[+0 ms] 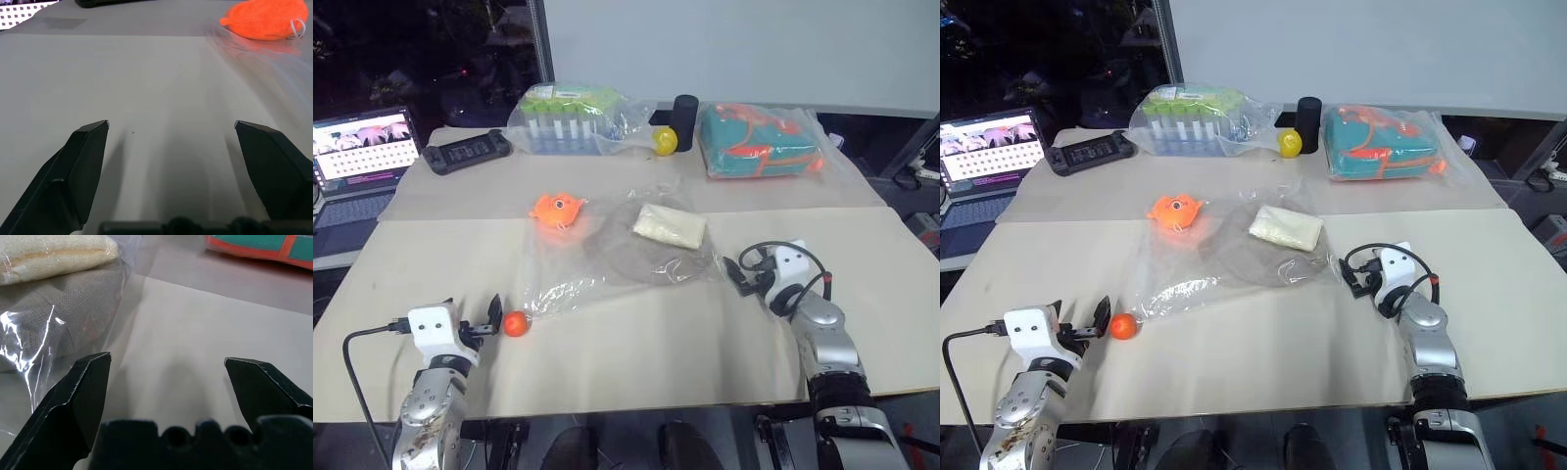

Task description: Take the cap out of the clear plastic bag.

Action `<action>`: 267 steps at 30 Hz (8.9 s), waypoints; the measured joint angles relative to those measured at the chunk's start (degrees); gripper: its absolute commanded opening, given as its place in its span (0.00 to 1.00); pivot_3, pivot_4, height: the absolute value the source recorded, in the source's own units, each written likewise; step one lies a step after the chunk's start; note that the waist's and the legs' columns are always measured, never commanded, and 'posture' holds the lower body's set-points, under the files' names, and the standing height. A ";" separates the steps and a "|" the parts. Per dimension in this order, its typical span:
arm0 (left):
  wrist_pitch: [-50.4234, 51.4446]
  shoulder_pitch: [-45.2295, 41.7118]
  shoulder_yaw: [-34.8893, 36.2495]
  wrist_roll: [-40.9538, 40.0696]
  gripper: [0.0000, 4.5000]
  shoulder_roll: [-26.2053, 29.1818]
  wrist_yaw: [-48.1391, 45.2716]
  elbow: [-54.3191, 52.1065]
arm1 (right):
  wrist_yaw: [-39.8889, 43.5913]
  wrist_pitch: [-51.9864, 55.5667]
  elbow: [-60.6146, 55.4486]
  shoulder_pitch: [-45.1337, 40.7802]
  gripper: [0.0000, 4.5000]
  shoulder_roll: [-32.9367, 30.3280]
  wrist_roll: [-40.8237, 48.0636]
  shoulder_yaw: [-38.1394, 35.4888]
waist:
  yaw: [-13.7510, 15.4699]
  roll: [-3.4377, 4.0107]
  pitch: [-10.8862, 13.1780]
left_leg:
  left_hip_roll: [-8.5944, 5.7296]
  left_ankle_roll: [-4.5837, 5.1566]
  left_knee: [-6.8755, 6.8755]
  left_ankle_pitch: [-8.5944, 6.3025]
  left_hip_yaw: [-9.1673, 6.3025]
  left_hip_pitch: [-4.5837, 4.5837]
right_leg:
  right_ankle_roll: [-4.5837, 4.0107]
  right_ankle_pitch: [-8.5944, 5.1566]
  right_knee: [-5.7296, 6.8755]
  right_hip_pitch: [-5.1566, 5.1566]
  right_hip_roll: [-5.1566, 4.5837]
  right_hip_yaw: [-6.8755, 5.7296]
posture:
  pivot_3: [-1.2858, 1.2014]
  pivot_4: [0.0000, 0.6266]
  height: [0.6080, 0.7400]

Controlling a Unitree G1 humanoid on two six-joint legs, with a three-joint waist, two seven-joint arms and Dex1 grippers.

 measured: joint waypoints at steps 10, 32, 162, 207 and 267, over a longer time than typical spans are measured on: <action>-2.55 -4.29 3.15 -3.86 0.98 1.75 -4.03 0.27 | -0.56 0.13 1.03 -3.44 1.00 -9.78 1.12 -6.89 | 0.69 -0.02 0.02 | 0.01 0.00 0.06 0.00 0.08 0.00 | 0.01 -0.01 -0.03 0.02 0.10 0.03 | 0.52 0.24 1.00; 5.34 5.03 -1.16 -12.77 0.98 13.94 -22.62 -10.35 | 6.09 12.93 -9.40 -9.81 1.00 -0.89 7.81 -0.37 | 0.55 0.03 0.09 | 0.07 0.00 0.07 0.00 0.15 0.12 | -0.10 -0.11 0.16 -0.01 0.25 0.13 | 0.52 0.24 1.00; 33.41 -11.89 -1.85 -31.32 1.00 28.19 -19.57 -18.74 | 2.65 2.33 44.43 -47.73 0.31 -5.61 -6.04 5.37 | -0.04 -0.25 0.31 | 0.06 -0.16 0.13 0.03 0.51 -0.51 | -0.06 0.06 0.36 -0.93 -0.06 -0.03 | 0.52 0.24 1.00; 27.51 -37.23 -6.40 -10.71 1.00 16.73 -1.42 10.28 | 28.13 21.08 15.84 -42.27 0.99 16.93 -4.34 14.40 | 1.12 -0.24 0.32 | -0.09 -0.45 0.19 0.18 0.15 -0.68 | -0.06 0.06 1.07 -1.10 -0.14 -0.55 | 0.52 0.24 1.00; -4.26 -67.17 5.12 3.10 0.50 20.02 6.97 81.46 | 11.70 47.36 -24.36 -26.81 1.00 14.72 8.06 18.05 | 0.21 -0.31 0.34 | -0.43 -0.41 1.30 0.20 -0.53 -1.64 | -0.05 0.06 2.10 -1.86 -0.27 -1.45 | 0.52 0.24 1.00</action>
